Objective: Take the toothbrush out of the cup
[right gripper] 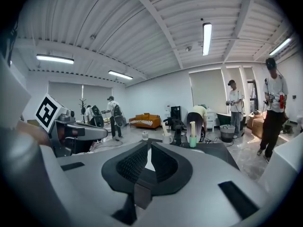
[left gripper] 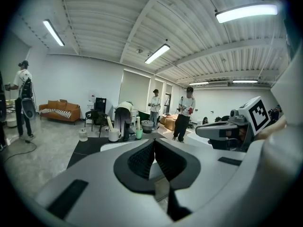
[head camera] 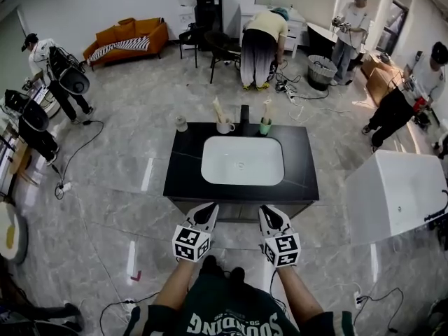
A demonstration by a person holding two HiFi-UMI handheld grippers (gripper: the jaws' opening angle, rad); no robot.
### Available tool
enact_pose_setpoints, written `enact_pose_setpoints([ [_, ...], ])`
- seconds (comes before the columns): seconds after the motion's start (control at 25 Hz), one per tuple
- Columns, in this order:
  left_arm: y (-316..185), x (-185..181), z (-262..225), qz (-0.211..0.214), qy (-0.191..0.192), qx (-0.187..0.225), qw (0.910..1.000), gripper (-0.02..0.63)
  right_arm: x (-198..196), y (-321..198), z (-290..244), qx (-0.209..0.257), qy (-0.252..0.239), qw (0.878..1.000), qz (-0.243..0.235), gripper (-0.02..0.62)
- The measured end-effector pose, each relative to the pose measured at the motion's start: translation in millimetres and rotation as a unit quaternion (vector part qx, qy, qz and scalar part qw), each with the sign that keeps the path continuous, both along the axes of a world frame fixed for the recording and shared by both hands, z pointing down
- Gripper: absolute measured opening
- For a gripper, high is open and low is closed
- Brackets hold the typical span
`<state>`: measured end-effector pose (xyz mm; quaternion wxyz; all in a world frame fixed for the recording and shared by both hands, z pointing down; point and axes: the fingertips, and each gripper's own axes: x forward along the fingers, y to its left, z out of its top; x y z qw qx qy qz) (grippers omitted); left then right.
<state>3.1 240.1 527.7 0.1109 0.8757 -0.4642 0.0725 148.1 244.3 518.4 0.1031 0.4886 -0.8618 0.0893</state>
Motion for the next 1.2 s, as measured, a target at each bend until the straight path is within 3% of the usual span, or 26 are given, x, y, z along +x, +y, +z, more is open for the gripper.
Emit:
enact_pose_setpoints([
  [0.56, -48.1, 2.6, 11.2, -0.009, 0.002, -0.007, 0.9999, 0.011, -3.1, -47.0, 5.3, 0.003, -0.014, 1.000, -0.014, 0.041],
  [0.96, -146.2, -5.6, 22.7, 0.011, 0.011, -0.013, 0.9998, 0.012, -15.7, -137.0, 24.4, -0.017, -0.013, 1.000, -0.006, 0.041],
  [1.2, -218.7, -28.5, 29.1, 0.013, 0.016, -0.019, 0.9996, 0.012, -39.4, -200.3, 25.7, -0.025, -0.010, 1.000, 0.000, 0.043],
])
